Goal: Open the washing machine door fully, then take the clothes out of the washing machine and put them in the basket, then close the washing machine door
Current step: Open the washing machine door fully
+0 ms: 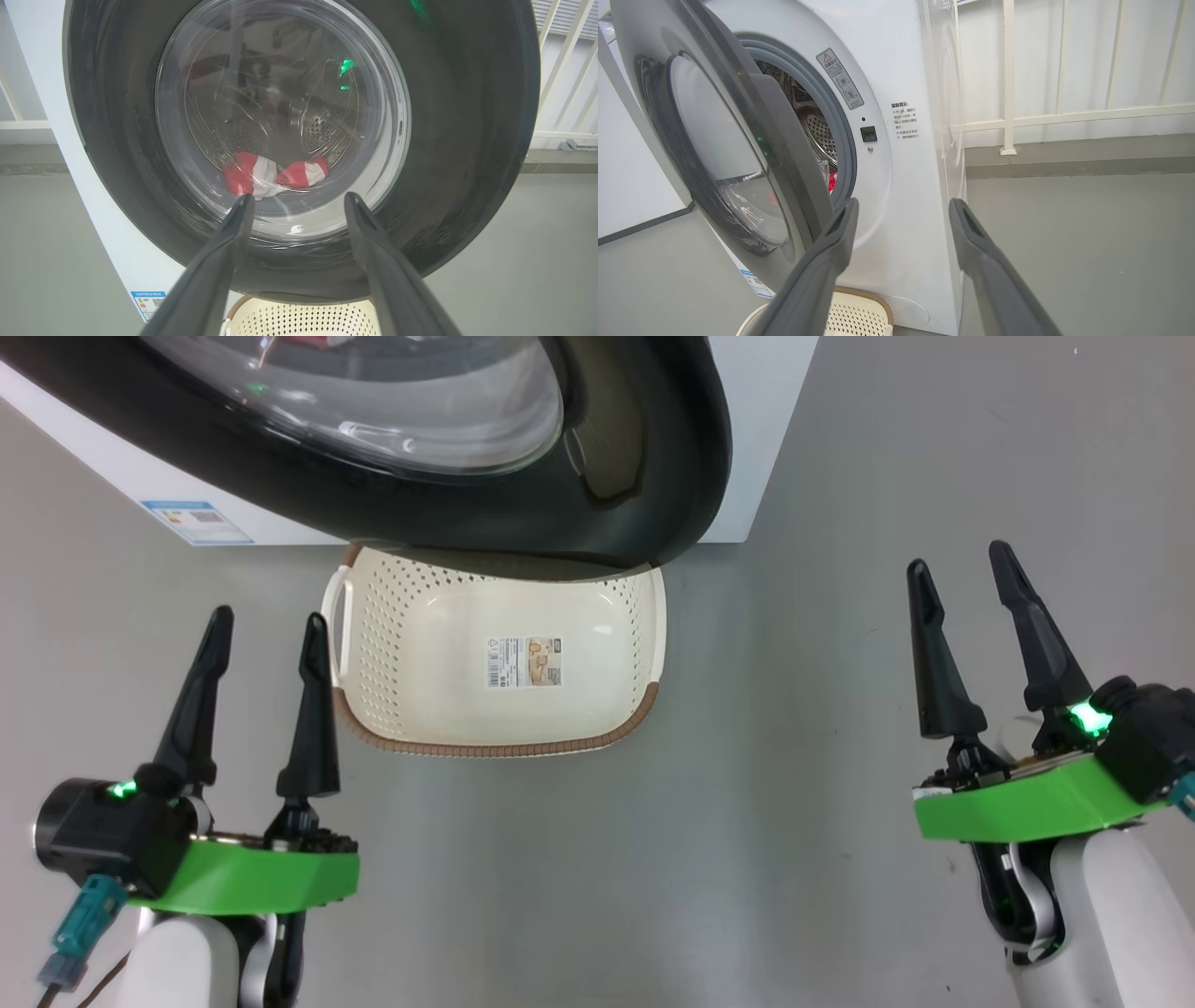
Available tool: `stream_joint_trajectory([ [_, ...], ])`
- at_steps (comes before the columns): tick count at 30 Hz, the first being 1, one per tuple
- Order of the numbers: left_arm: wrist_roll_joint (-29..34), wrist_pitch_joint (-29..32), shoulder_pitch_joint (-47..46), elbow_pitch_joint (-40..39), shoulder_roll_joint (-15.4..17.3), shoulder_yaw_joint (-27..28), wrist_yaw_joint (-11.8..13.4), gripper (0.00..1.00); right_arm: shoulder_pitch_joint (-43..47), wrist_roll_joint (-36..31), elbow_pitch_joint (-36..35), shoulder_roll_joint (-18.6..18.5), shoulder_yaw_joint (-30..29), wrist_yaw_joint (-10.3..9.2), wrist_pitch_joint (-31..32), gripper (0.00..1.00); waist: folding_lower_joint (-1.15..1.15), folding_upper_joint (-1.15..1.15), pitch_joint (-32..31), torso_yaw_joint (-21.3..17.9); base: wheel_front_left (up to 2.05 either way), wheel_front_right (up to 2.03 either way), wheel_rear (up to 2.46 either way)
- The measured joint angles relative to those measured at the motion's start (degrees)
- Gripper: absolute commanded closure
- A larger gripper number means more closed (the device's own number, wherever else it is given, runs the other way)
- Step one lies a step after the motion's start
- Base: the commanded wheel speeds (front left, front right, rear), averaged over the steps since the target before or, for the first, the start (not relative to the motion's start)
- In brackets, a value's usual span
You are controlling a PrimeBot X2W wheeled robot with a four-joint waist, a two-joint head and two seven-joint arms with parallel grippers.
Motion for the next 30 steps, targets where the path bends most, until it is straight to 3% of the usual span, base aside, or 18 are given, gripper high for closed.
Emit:
stream_joint_trajectory([
  [27, 0.41, 0.0, 1.21, 0.24, -0.18, -0.32, -0.01, 0.0, 1.64, 1.0, -0.13, 0.02, 1.93, 0.0, 0.0, 0.0, 0.0, 0.0, -1.13, -0.08, 0.0, 0.0, 0.0],
  [28, 0.41, 0.0, 1.21, 0.24, -0.19, -0.31, -0.01, 0.0, 1.6, 1.31, 0.07, 0.02, 2.3, 0.0, 0.0, 0.2, 0.0, 0.0, -1.11, -0.08, 0.0, 0.0, 0.0],
  [29, 0.41, 0.0, 1.21, 0.23, -0.19, -0.3, 0.0, 0.0, 1.51, 2.54, 0.64, 0.02, 2.94, 0.0, 0.0, 0.73, 0.0, 0.0, -1.08, -0.09, 0.0, 0.0, 0.0],
  [30, 0.41, 0.0, 1.21, 0.23, -0.2, -0.29, -0.01, 0.0, 1.43, 4.47, 1.44, 0.05, 3.5, 0.0, 0.0, 1.0, 0.0, 0.0, -1.05, -0.1, 0.0, 0.0, 0.0],
])
